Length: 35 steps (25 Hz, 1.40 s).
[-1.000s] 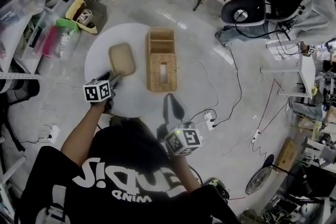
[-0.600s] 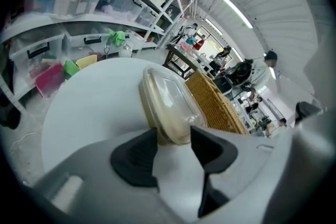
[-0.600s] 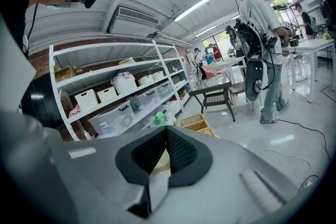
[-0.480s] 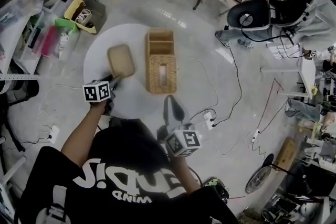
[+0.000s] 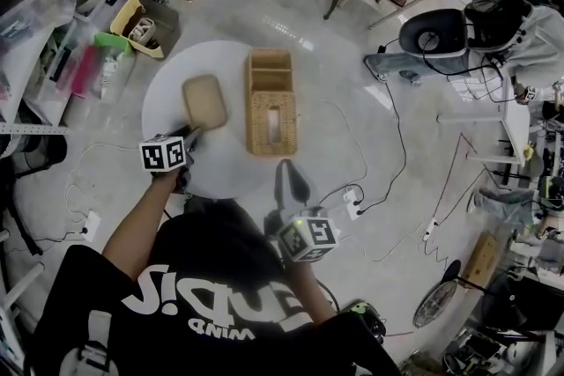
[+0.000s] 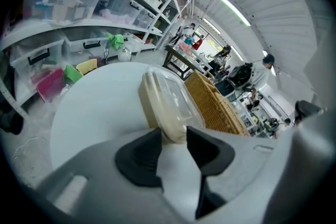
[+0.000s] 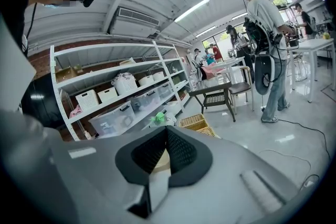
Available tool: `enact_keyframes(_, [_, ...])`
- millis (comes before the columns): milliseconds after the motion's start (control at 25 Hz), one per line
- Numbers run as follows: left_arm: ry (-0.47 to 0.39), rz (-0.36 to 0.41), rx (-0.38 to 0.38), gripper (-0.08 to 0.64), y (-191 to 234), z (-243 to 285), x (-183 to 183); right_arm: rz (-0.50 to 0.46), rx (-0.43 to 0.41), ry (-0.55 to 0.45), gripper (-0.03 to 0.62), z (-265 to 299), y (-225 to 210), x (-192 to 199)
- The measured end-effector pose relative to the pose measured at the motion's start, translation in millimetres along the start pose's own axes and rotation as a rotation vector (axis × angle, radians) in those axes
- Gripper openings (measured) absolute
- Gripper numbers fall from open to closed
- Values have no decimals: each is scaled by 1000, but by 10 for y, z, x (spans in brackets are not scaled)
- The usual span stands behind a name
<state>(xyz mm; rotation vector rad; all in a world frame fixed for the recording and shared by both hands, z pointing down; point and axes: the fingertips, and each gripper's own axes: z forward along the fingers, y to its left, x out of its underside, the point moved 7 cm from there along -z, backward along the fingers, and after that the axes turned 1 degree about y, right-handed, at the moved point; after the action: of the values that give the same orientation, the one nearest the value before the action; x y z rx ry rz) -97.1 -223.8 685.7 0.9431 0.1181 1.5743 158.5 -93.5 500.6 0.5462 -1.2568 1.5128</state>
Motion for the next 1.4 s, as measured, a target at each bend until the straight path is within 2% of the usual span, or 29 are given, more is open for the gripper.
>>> enact_keyframes(520, [-45,-29,20,92,-13,-160,18,-2,-11,-10,-1,-96,53,61])
enact_keyframes(800, [-70,-34,91,40,-164,-287,32,-1,-19,-26,0,-241,88,45])
enact_keyframes(960, [-86,-53,141,38,-286,-370,40,-2,-24,-34,0,-343,109,58])
enact_keyframes(1120, [-121,-11,163,37,-456,-484,-25,-5,-29,-48,0,-438,149,73])
enact_keyframes(1400, [-225,138,174,35,-855,-818,-277,-18,-50,-67,0,-593,214,86])
